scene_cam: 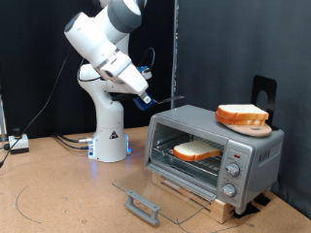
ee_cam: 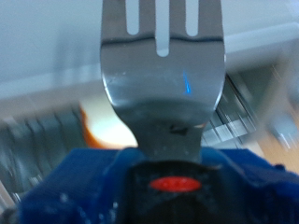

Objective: Make a piece of toast with the oven

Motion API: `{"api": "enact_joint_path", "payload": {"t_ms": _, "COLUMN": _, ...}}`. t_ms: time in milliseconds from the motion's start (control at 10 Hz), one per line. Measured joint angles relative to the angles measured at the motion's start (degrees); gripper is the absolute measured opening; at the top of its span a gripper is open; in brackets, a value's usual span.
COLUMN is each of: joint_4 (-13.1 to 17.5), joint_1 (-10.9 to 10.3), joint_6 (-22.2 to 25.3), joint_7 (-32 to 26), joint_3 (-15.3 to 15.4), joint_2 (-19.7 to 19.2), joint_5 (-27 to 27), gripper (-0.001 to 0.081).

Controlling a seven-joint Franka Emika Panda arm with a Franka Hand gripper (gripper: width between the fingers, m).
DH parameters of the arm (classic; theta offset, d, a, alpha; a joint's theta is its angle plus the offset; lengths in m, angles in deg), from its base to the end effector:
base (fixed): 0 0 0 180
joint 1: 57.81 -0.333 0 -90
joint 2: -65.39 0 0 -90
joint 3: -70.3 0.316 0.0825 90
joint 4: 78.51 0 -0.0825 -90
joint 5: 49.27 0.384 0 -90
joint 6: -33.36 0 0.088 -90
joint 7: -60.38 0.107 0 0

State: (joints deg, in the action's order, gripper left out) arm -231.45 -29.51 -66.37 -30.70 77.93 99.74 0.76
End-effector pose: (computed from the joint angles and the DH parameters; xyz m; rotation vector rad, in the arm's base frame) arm 0.3355 -0.0533 0.4210 -2.1794 -1.0378 -0.5903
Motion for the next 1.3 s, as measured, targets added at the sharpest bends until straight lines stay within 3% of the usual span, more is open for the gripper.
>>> {"api": "enact_joint_path", "payload": {"t_ms": 200, "joint_4": 0.1, "joint_1": -2.8, "joint_6": 8.3, "joint_7": -4.6, "joint_3": -0.2, "joint_2": 0.5, "joint_5": 0.6, "gripper": 0.0457}}
{"api": "enact_joint_path", "payload": {"t_ms": 400, "joint_4": -0.8, "joint_1": -5.3, "joint_6": 9.5, "joint_7": -5.2, "joint_3": 1.5, "joint_2": 2.0, "joint_5": 2.2, "gripper": 0.0457}}
{"api": "enact_joint_path", "payload": {"t_ms": 1000, "joint_4": -6.0, "joint_1": -9.7, "joint_6": 2.1, "joint_7": 1.0, "joint_3": 15.4, "joint_2": 7.0, "joint_5": 10.0, "gripper": 0.0457}}
{"api": "enact_joint_path", "payload": {"t_ms": 1300, "joint_4": -7.3, "joint_1": -9.9, "joint_6": -0.8, "joint_7": 1.9, "joint_3": 19.2, "joint_2": 7.1, "joint_5": 13.3, "gripper": 0.0457}}
